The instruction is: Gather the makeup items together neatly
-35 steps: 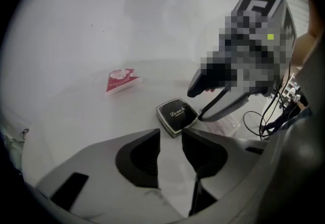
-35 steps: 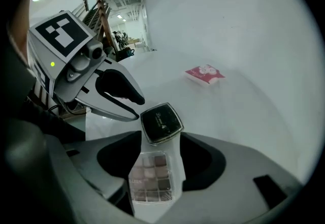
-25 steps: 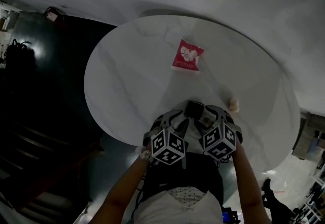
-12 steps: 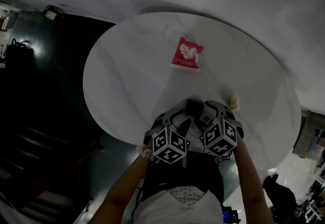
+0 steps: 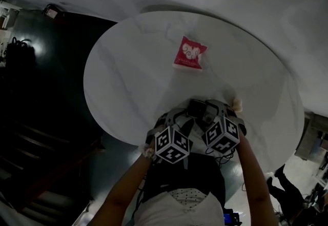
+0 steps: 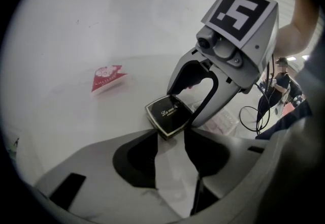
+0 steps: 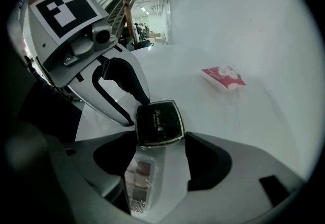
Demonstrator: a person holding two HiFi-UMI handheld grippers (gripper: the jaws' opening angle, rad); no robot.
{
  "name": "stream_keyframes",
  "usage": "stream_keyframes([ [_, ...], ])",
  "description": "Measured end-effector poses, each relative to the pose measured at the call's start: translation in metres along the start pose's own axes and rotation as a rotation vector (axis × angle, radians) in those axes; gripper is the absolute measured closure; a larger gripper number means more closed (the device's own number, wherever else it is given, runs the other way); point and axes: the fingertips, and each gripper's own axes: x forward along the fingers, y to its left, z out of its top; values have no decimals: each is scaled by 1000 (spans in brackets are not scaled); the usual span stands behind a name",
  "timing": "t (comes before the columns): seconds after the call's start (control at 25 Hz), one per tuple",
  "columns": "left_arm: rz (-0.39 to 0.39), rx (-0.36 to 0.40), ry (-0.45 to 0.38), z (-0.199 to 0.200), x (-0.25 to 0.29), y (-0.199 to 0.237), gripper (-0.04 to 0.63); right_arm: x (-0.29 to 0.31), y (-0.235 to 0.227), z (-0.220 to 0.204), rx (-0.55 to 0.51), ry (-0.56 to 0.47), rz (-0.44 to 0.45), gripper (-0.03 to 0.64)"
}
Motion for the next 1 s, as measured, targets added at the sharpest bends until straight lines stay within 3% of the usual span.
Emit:
stream_keyframes([
  [0.4, 9, 18, 3, -1, 4, 2, 397, 0, 1, 2, -33, -90, 11, 298],
  [0.8, 18, 1, -10, -1, 5, 2, 394, 2, 1, 3, -38, -84, 10, 305],
  [1.0, 63, -19, -7, -1, 5, 3, 393, 2, 2, 4, -30, -88, 10, 304],
])
